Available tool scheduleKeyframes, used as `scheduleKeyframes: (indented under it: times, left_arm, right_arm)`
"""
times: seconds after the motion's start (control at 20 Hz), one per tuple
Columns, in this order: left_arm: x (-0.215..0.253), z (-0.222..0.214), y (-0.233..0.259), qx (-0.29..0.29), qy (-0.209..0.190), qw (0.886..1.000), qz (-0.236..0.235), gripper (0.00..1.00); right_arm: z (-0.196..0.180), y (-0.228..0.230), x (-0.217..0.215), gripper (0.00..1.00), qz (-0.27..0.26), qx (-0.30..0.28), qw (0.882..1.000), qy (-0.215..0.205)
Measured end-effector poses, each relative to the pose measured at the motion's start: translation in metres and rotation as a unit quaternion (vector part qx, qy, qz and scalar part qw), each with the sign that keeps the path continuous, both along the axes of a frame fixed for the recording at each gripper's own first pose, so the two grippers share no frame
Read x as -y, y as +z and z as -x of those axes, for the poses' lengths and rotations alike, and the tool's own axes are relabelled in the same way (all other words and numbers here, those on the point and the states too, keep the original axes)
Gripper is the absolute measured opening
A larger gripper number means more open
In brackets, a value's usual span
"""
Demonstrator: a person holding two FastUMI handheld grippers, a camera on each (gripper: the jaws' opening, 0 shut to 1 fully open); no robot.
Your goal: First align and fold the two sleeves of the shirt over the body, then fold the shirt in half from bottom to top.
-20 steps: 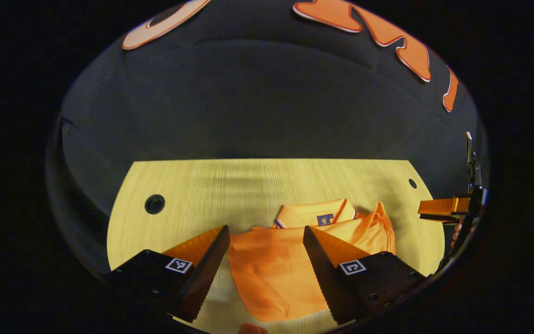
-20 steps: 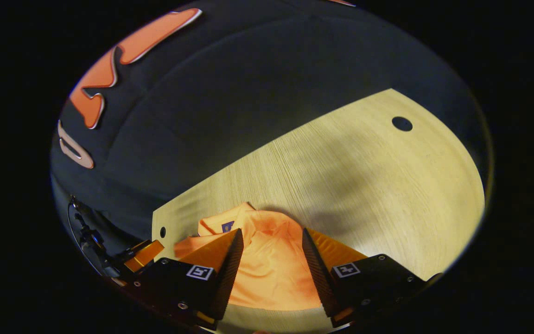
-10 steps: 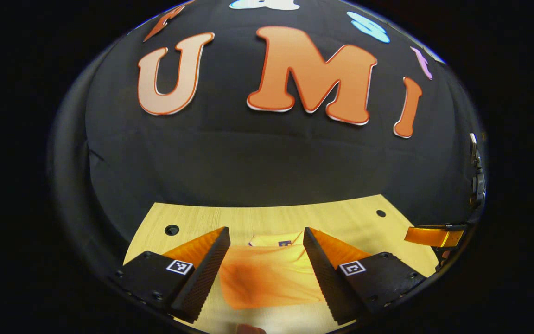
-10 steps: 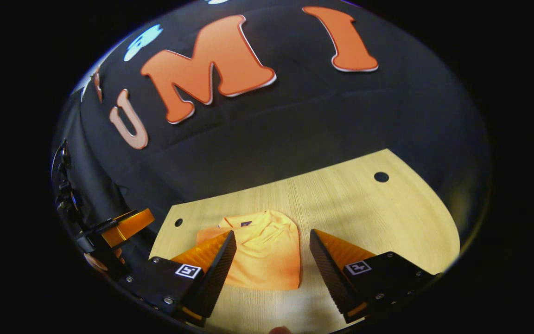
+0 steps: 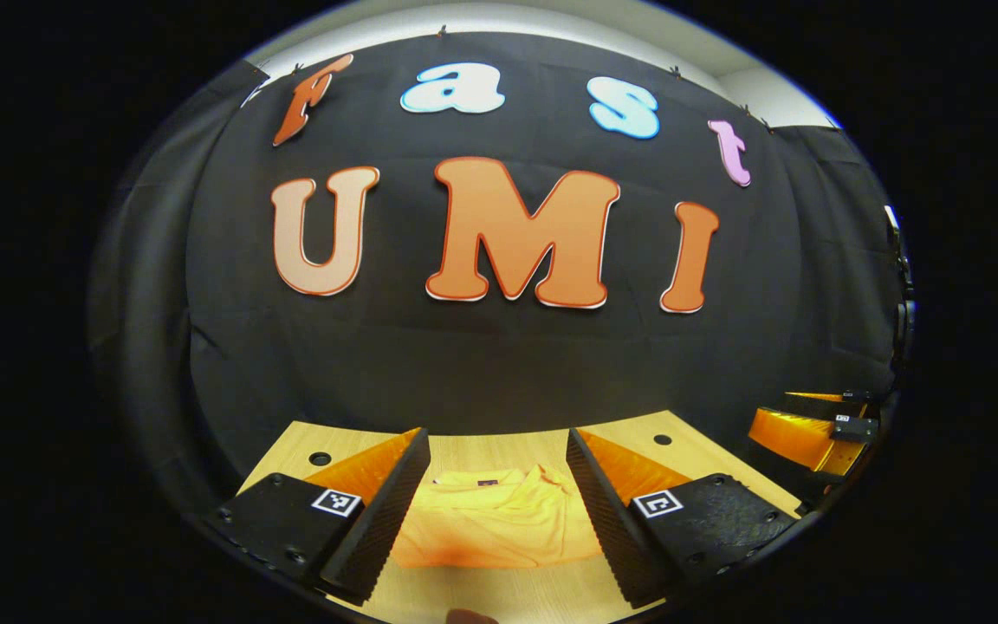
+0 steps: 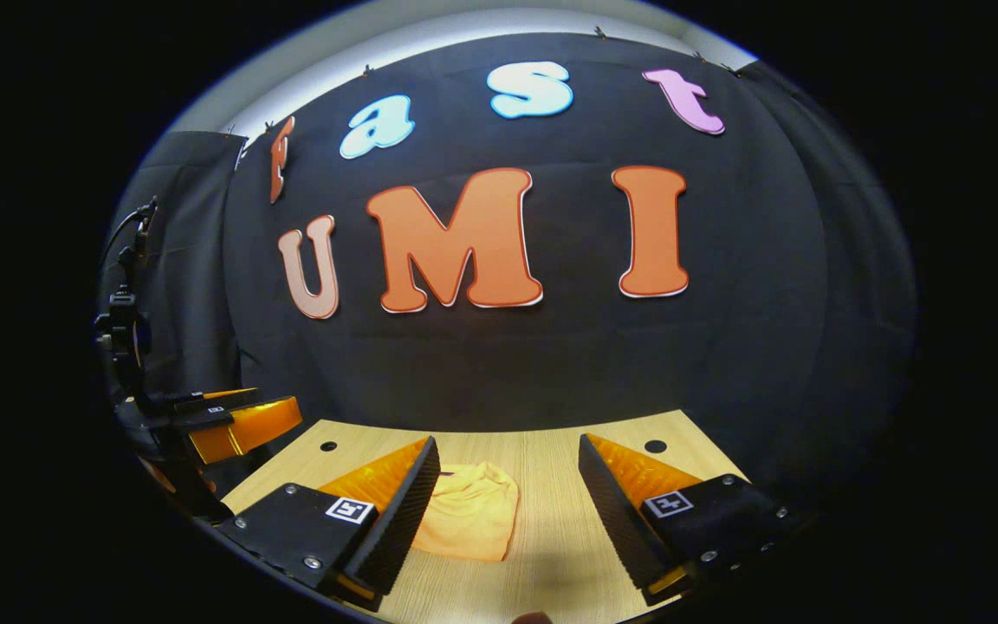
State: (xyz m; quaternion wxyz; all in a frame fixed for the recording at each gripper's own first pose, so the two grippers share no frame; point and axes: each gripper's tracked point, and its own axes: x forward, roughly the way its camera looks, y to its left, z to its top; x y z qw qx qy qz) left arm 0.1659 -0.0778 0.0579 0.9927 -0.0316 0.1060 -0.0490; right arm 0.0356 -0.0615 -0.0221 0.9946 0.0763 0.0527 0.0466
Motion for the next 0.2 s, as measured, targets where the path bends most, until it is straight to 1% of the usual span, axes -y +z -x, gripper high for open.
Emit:
scheduleKeyframes:
  times: [0.1,0.15,0.2]
  left_arm:
    - [0.004,0.025,0.010,0.025,0.005,1.000,0.005,0.98]
    - [0.007,0.036,0.016,0.042,0.005,0.999,0.007,0.98]
    - [0.007,0.046,0.018,0.045,0.009,0.999,0.001,0.98]
  right_arm:
    - [0.026,0.009,0.002,0.98,0.008,0.023,1.000,0.019]
    - [0.033,0.012,0.001,0.98,0.012,0.033,0.999,0.023]
    - [0.040,0.014,0.000,0.98,0.016,0.039,0.999,0.024]
